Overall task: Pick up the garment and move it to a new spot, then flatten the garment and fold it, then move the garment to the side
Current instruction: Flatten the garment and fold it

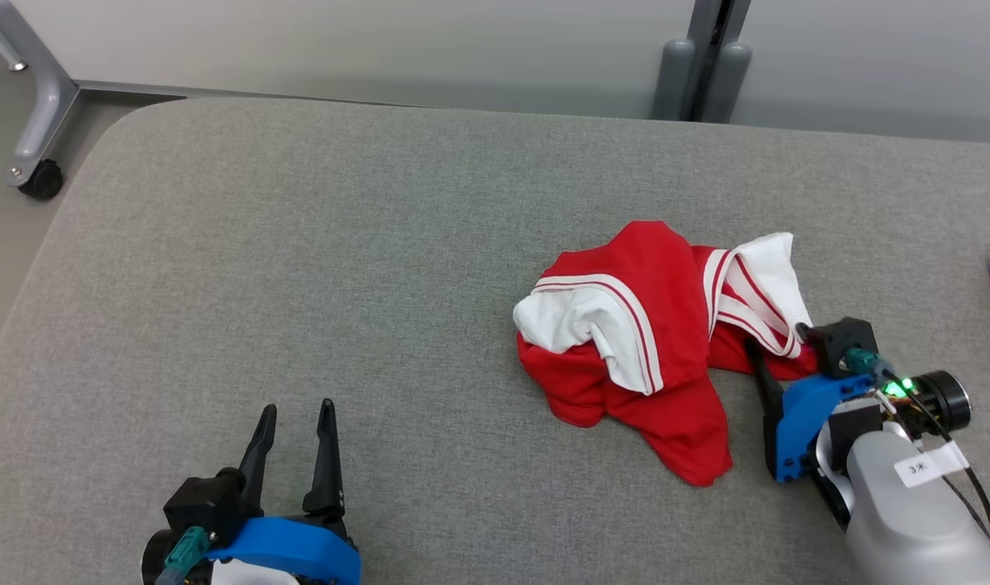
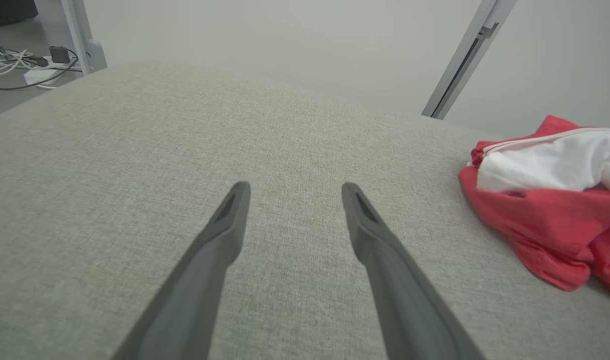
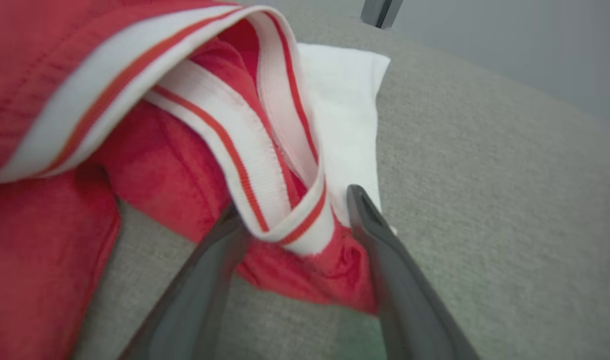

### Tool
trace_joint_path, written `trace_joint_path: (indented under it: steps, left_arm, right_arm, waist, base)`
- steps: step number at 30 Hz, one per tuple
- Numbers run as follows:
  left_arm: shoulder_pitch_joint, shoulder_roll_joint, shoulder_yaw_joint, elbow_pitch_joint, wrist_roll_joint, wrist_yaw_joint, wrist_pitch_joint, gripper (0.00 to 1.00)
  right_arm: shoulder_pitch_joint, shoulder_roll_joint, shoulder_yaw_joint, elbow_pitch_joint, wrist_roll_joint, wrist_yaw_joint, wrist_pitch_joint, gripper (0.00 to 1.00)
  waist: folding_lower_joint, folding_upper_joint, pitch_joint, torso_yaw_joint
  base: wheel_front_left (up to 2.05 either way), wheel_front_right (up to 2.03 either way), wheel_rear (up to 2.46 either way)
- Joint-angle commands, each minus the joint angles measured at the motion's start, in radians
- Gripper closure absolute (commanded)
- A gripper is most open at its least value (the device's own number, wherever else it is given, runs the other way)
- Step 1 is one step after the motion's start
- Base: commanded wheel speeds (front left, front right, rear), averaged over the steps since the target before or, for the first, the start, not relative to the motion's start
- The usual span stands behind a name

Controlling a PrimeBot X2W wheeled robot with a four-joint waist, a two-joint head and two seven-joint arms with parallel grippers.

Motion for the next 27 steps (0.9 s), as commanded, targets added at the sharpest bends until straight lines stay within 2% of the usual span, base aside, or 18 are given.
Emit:
trace_joint_path:
  steps: [1,2,10,14,21,27]
  left_arm:
    - [-0.009,-0.002,0.004,0.002,0.003,-0.005,-0.002,0.0]
    - [-0.008,-0.002,0.005,0.002,0.003,-0.005,-0.002,0.0]
    - [0.01,-0.002,-0.006,0.007,-0.008,0.001,-0.002,0.0]
    - [0.021,-0.002,-0.019,0.008,-0.009,0.005,-0.002,0.0]
    - [0.039,-0.002,-0.027,0.005,-0.007,0.009,-0.002,0.0]
    - [0.052,-0.002,-0.035,0.001,-0.01,0.012,-0.002,0.0]
  right_arm:
    - [-0.016,0.0,0.014,0.02,0.014,0.0,0.005,0.79]
    - [-0.031,-0.002,0.023,0.03,0.025,0.0,-0.004,1.0]
    - [-0.145,-0.002,0.081,0.034,0.143,0.0,-0.067,1.0]
    - [-0.23,-0.035,0.089,0.019,0.172,0.0,-0.073,1.0]
    - [-0.4,-0.087,0.023,-0.033,0.119,0.0,-0.091,1.0]
    - [-0.477,-0.076,-0.034,-0.102,0.044,0.0,-0.099,1.0]
  waist:
    - [-0.0002,-0.0001,0.0,0.001]
    - [-0.0002,-0.0001,-0.002,0.001]
    - [-0.0002,-0.0001,-0.039,-0.022]
    - [-0.0002,-0.0001,-0.059,-0.027]
    - [-0.0002,-0.0001,-0.091,-0.015]
    - [-0.0002,-0.0001,-0.106,0.003]
  base:
    - [0.0,0.0,0.0]
    - [0.0,0.0,0.0]
    - [0.0,0.0,0.0]
    - [0.0,0.0,0.0]
    - [0.0,0.0,0.0]
    - [0.0,0.0,0.0]
